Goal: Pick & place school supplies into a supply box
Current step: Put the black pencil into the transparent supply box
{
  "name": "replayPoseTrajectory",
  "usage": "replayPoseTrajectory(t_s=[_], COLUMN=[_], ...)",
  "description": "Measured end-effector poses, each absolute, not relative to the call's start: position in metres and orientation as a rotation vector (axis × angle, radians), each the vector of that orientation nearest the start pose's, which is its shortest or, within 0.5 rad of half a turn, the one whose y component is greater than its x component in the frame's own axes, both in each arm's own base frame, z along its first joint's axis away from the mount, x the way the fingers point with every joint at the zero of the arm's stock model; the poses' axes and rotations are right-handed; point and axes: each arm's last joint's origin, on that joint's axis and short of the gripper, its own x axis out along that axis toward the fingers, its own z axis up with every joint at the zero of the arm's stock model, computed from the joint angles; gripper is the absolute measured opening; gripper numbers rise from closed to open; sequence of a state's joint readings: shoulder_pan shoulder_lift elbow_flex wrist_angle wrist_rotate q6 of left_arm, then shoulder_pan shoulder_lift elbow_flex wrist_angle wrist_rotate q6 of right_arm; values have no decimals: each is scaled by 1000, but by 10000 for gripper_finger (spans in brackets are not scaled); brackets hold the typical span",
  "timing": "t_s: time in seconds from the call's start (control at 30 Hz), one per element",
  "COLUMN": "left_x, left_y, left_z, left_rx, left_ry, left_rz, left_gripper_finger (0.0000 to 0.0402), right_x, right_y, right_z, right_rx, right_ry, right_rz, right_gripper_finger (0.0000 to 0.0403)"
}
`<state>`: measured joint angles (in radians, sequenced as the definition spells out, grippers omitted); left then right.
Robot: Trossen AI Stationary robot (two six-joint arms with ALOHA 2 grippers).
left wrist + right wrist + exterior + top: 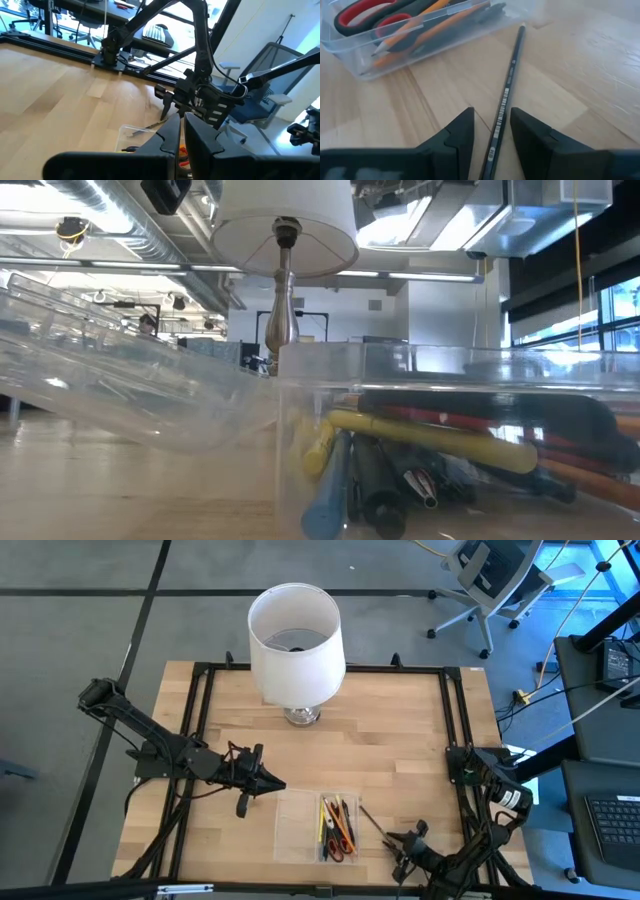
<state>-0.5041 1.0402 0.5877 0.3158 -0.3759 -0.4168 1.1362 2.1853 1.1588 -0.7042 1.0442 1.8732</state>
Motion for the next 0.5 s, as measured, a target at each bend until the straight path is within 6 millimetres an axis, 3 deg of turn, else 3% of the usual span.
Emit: replayPoseTrajectory(t_s=[0.5], left_x=[204], left_y=[-100], left_z=[265], left_rx=[-275], left_ry=[145], left_rz=[-107], left_gripper_finger=[17], right_x=[165], right_y=[296], right_z=[59], right_rx=[260], right_ry=[504], right_rz=[-551], right_gripper_finger=[133])
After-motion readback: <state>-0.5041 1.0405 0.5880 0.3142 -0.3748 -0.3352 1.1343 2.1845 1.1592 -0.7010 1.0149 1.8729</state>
